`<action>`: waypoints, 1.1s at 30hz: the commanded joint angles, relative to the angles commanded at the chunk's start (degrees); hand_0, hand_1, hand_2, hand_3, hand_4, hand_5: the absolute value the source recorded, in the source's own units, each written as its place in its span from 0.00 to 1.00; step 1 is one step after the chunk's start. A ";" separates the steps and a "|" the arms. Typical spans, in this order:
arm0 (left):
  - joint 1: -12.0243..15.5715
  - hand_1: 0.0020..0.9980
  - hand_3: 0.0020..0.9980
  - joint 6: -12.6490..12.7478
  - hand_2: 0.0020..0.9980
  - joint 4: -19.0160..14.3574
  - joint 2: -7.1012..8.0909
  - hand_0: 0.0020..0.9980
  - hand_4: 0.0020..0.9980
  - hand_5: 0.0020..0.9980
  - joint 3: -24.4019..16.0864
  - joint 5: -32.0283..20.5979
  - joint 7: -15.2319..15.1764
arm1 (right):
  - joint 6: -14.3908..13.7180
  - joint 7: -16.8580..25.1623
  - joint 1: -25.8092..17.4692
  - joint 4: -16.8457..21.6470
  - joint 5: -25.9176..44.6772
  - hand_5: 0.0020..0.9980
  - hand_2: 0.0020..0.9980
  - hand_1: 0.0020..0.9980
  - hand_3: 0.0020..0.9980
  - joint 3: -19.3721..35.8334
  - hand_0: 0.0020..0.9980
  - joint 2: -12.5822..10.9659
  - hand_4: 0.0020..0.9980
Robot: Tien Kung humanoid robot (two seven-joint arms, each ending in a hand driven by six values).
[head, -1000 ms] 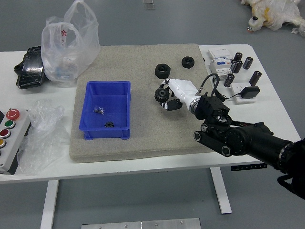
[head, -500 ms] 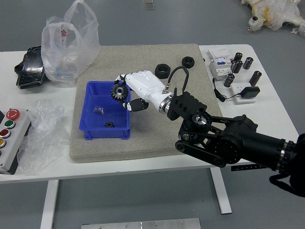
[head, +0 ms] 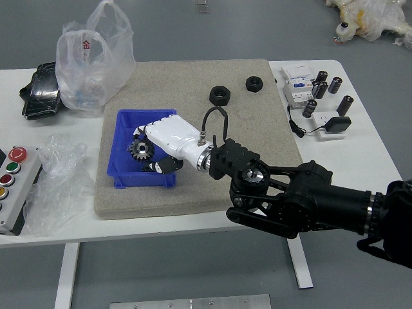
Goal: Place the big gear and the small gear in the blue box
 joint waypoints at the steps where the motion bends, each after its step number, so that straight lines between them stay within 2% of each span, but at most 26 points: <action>1: 0.00 0.47 0.64 0.01 0.51 0.00 0.00 0.63 0.63 0.28 0.00 -0.01 0.00 | 0.22 -0.02 -0.09 -0.27 0.14 0.05 0.68 0.67 0.63 -0.16 0.43 0.08 0.38; 2: 0.01 0.47 0.64 0.01 0.51 0.00 0.01 0.63 0.63 0.28 -0.03 0.02 0.01 | 0.45 -0.07 -0.19 -0.52 0.22 0.19 0.83 0.75 0.77 -0.29 0.46 0.18 0.47; 7: 0.07 0.47 0.64 0.00 0.51 -0.01 0.01 0.63 0.63 0.28 -0.08 0.09 0.07 | 0.46 -0.29 -0.36 -0.48 -0.41 0.19 0.83 0.75 0.77 0.18 0.46 0.35 0.47; 8: 0.07 0.47 0.64 0.00 0.51 -0.01 0.01 0.63 0.63 0.28 -0.08 0.09 0.06 | 0.40 -0.35 -0.35 -0.31 -0.65 0.22 0.91 0.78 0.92 0.51 0.47 0.31 0.62; 13: 0.05 0.47 0.64 -0.01 0.51 -0.01 -0.03 0.63 0.63 0.28 0.01 -0.01 0.02 | 0.41 -0.77 -0.27 0.31 -1.14 0.22 0.91 0.78 0.92 1.70 0.47 0.00 0.62; 14: 0.04 0.47 0.64 -0.02 0.51 0.00 -0.02 0.63 0.63 0.29 -0.01 0.04 0.04 | 0.47 -0.87 -0.26 0.32 -1.14 0.25 0.92 0.79 0.94 1.81 0.47 -0.04 0.71; 24: 0.02 0.47 0.64 -0.04 0.51 0.02 0.01 0.63 0.63 0.28 -0.02 0.10 0.00 | 0.83 -1.49 -0.81 0.16 -0.28 0.24 0.92 0.79 0.94 1.61 0.47 -0.23 0.72; 25: 0.03 0.47 0.64 -0.04 0.51 0.02 -0.01 0.63 0.63 0.28 -0.03 0.10 -0.01 | 0.33 -1.28 -1.16 0.40 -0.02 0.24 0.92 0.79 0.94 2.73 0.47 -0.53 0.72; 26: 0.03 0.47 0.64 -0.05 0.51 0.03 -0.03 0.63 0.63 0.29 -0.01 0.10 -0.02 | -0.17 -1.04 -1.55 0.73 0.47 0.28 0.86 0.75 0.88 3.78 0.45 -0.91 0.72; 27: 0.04 0.47 0.64 -0.05 0.51 0.03 -0.05 0.63 0.63 0.29 0.03 0.04 -0.05 | -0.64 -0.76 -1.99 1.08 1.10 0.28 0.86 0.75 0.88 4.89 0.45 -1.33 0.72; 31: 0.11 0.47 0.64 0.06 0.51 0.07 -0.12 0.63 0.63 0.29 0.25 -0.34 -0.22 | -3.06 2.11 -5.38 3.91 6.01 0.28 0.86 0.75 0.88 10.93 0.45 -4.54 0.72; 32: 0.15 0.47 0.64 0.08 0.51 0.07 -0.14 0.63 0.63 0.29 0.32 -0.45 -0.25 | -3.56 2.96 -6.23 4.63 7.24 0.28 0.79 0.69 0.81 12.46 0.43 -5.33 0.70; 33: 0.23 0.47 0.64 0.12 0.51 0.08 -0.18 0.63 0.63 0.29 0.41 -0.62 -0.31 | -4.21 4.46 -7.65 5.78 9.19 0.28 0.79 0.69 0.81 14.86 0.43 -6.60 0.70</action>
